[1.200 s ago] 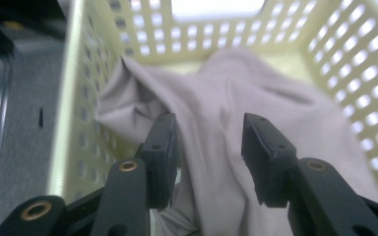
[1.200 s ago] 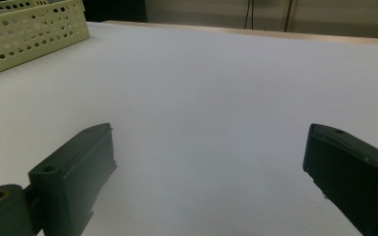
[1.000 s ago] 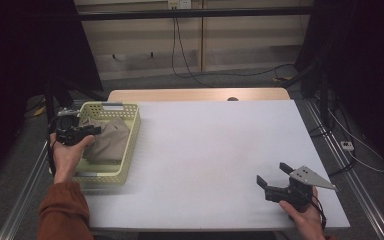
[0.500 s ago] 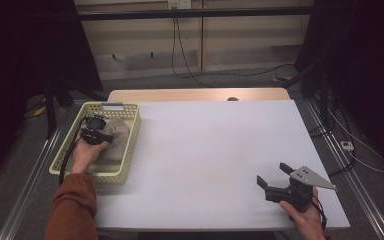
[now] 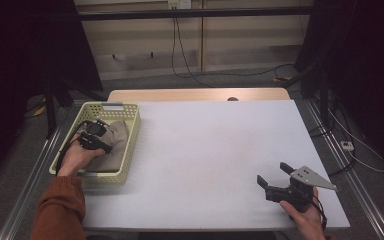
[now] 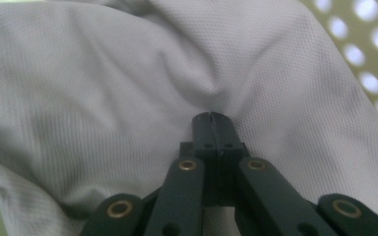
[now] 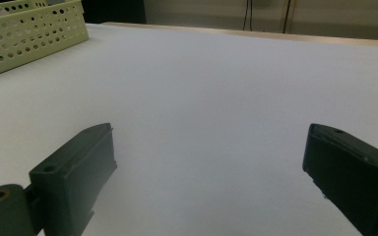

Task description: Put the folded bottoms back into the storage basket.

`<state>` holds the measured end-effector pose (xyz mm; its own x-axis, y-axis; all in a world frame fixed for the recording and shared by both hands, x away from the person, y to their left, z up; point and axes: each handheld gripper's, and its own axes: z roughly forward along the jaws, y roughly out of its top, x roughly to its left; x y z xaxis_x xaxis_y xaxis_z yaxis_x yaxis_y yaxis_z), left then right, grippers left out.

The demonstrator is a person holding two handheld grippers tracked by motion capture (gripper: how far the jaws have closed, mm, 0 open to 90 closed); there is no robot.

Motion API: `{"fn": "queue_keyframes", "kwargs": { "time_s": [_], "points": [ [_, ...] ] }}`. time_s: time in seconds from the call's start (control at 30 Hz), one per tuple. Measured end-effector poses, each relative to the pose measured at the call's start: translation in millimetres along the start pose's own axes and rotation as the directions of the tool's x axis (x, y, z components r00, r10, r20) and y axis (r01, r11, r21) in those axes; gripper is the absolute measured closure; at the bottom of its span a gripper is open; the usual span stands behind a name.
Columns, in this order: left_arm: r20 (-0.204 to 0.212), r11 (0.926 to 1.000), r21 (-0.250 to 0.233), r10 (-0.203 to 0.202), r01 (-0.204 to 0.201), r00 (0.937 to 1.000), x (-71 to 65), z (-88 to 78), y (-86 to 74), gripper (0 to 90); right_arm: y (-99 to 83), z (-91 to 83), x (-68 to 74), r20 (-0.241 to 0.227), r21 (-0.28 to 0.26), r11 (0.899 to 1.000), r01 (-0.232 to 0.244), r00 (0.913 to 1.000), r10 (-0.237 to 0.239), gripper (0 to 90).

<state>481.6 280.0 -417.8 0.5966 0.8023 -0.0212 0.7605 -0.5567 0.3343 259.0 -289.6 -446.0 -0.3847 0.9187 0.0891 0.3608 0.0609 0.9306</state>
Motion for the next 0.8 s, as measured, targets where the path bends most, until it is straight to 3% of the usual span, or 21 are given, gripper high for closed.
{"fn": "queue_keyframes", "kwargs": {
  "time_s": [0.1,0.17,0.27,0.3,0.33,0.4,0.47,0.53,0.67,0.73,0.77,0.8],
  "points": [
    [0.044,0.9992,0.038,-0.011,0.009,0.9990,-0.3,-2.1,1.0,90.0,-0.1,-0.2,-0.4,0.002,-0.001,1.000,-0.003,1.0000,0.003,5.3],
    [0.051,0.9991,0.024,-0.035,0.034,0.9981,1.6,-3.0,1.6,90.0,-0.1,-0.3,-0.9,0.003,0.001,1.000,-0.005,1.0000,0.005,5.3],
    [0.023,0.9927,-0.095,-0.072,0.074,0.9971,6.6,-8.8,0.7,90.0,-0.1,-0.1,-1.0,0.001,0.000,1.000,-0.004,1.0000,0.004,5.3],
    [0.034,0.9851,-0.141,-0.094,0.098,0.9950,7.3,-10.8,0.9,90.0,-0.2,0.2,-1.0,0.001,0.001,1.000,-0.004,1.0000,0.004,5.3],
    [0.016,0.9782,-0.187,-0.088,0.090,0.9960,10.2,-13.7,2.1,90.0,-0.2,0.5,-1.0,0.001,0.002,1.000,-0.005,1.0000,0.005,5.3],
    [-0.017,0.9592,-0.257,-0.128,0.119,0.9917,14.1,-17.8,6.5,90.0,-0.2,1.0,-0.9,0.002,0.004,1.000,-0.004,1.0000,0.004,5.3],
    [-0.029,0.9335,-0.326,-0.167,0.149,0.9855,17.2,-19.3,12.6,90.0,-0.1,1.1,-0.5,0.002,0.004,1.000,-0.004,1.0000,0.004,5.3],
    [-0.051,0.9257,-0.345,-0.183,0.154,0.9819,16.7,-17.4,20.5,90.0,-0.1,1.0,-0.1,0.001,0.005,1.000,-0.004,1.0000,0.004,5.2],
    [-0.073,0.9555,-0.264,-0.156,0.132,0.9851,13.7,2.9,31.8,90.0,-0.3,0.9,-1.3,0.001,0.004,1.000,-0.005,1.0000,0.005,5.2],
    [-0.117,0.9704,-0.205,-0.154,0.128,0.9811,16.8,11.4,31.0,90.0,-0.5,0.4,-1.7,0.002,0.001,1.000,-0.008,1.0000,0.008,5.2],
    [-0.138,0.9721,-0.193,-0.162,0.134,0.9771,18.6,14.6,29.0,90.0,-0.6,0.3,-1.9,0.003,0.000,1.000,-0.010,1.0000,0.010,5.2],
    [-0.123,0.9690,-0.185,-0.188,0.164,0.9744,21.9,16.1,26.1,90.0,-0.7,0.2,-2.0,0.001,0.002,1.000,-0.011,0.9999,0.011,5.3]
  ]
}}
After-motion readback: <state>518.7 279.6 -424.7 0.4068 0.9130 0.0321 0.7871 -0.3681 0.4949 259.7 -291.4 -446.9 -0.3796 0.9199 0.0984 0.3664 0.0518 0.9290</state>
